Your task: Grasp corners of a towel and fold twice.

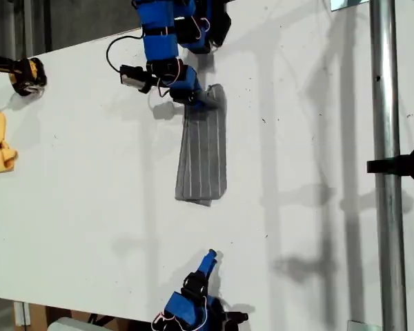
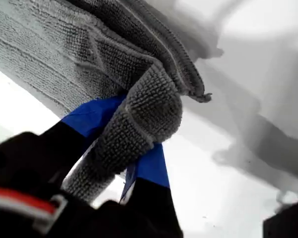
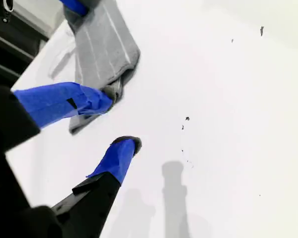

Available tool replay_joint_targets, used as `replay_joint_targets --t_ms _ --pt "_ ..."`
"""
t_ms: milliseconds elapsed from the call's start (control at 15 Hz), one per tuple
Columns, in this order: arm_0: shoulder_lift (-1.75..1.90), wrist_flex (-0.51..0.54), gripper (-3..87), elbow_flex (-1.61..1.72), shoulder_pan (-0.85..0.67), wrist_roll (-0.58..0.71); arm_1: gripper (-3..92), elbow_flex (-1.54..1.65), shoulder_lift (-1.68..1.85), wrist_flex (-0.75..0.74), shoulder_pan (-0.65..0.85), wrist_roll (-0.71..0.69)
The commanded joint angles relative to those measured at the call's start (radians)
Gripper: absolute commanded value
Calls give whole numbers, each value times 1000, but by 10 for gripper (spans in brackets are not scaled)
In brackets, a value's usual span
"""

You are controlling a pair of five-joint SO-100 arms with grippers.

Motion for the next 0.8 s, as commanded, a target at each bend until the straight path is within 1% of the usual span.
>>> replay_joint_targets --t_ms 0,133,200,267,333,467,600,733 --pt "8 2 151 -15 2 8 -2 26 216 150 -63 117" --pt "8 2 151 -15 5 6 -2 132 575 325 -137 264" --pt "8 2 151 -15 8 6 -2 202 792 359 -140 258" --pt "8 2 151 -15 8 8 -2 207 854 370 -110 221" --pt "8 2 151 -15 9 12 -2 147 769 313 -75 150" --pt "8 0 151 -14 9 17 -2 -100 345 89 -20 -8" --pt "8 2 151 -15 15 9 -2 -281 29 -109 9 -117" --pt "8 3 151 -17 21 3 -2 -505 -268 -181 12 -193"
